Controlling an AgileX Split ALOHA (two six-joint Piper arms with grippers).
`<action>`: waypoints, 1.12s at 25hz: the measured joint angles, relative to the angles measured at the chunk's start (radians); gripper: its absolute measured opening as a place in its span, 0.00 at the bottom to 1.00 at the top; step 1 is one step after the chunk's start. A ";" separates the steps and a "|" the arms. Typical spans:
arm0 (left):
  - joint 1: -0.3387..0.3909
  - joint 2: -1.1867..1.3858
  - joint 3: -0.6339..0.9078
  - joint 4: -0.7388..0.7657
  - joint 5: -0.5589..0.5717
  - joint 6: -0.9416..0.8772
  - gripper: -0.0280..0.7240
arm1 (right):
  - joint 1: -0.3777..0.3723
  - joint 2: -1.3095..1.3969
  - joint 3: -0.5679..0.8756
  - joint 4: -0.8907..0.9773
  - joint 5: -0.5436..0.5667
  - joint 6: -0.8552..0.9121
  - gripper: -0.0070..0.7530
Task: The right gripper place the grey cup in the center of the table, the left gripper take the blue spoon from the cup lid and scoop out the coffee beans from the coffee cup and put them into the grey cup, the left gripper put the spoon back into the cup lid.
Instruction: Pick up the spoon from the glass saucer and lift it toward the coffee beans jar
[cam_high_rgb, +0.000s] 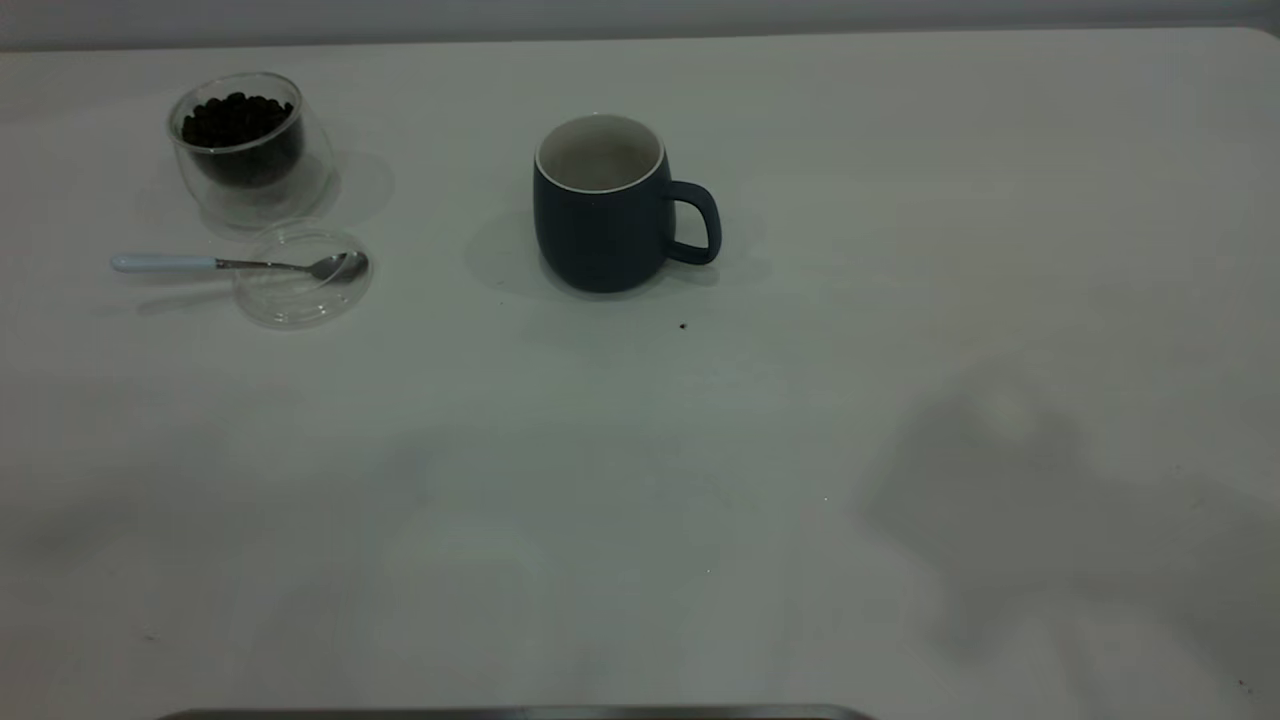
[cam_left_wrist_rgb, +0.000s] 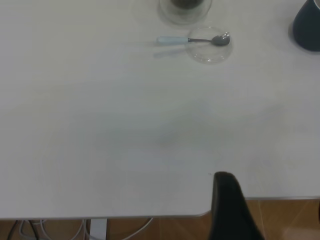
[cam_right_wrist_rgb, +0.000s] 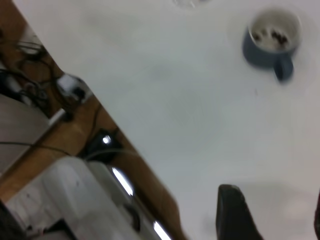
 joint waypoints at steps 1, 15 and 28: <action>0.000 0.000 0.000 0.000 0.000 0.000 0.68 | 0.000 -0.053 0.059 -0.034 0.001 0.036 0.48; 0.000 0.000 0.000 0.000 0.000 -0.001 0.68 | 0.000 -0.444 0.777 -0.336 -0.105 0.352 0.48; 0.000 0.000 0.000 0.000 0.000 -0.003 0.68 | -0.161 -0.944 0.812 -0.393 -0.126 0.393 0.48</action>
